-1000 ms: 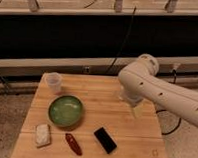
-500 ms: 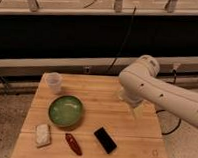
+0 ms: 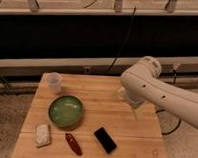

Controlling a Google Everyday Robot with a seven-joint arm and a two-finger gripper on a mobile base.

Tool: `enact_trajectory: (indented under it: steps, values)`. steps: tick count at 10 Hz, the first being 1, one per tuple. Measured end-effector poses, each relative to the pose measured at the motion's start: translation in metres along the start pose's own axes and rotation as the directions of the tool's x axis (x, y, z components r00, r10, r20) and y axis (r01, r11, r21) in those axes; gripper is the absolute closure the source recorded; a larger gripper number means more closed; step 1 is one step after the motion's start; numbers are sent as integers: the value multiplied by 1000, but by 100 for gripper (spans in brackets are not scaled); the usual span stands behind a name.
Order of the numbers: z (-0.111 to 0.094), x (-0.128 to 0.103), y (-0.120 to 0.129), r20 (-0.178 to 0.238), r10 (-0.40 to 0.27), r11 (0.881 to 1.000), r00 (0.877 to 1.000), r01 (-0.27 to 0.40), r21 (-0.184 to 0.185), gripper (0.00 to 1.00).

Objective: Move the arm in a circular motion

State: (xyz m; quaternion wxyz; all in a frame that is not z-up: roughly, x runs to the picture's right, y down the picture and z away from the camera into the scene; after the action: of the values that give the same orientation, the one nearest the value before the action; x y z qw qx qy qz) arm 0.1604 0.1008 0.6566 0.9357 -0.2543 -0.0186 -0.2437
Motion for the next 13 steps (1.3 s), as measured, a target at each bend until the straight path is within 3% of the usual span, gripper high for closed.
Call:
enact_trajectory:
  steps: [4, 8, 11, 13]
  values:
    - [8, 20, -28, -14, -33, 998, 999, 32, -51, 20]
    - [19, 33, -53, -11, -42, 996, 999, 41, -78, 20]
    - [19, 4, -77, 5, -87, 993, 996, 87, -74, 20]
    - [18, -27, -95, 18, -135, 988, 991, 136, -68, 20]
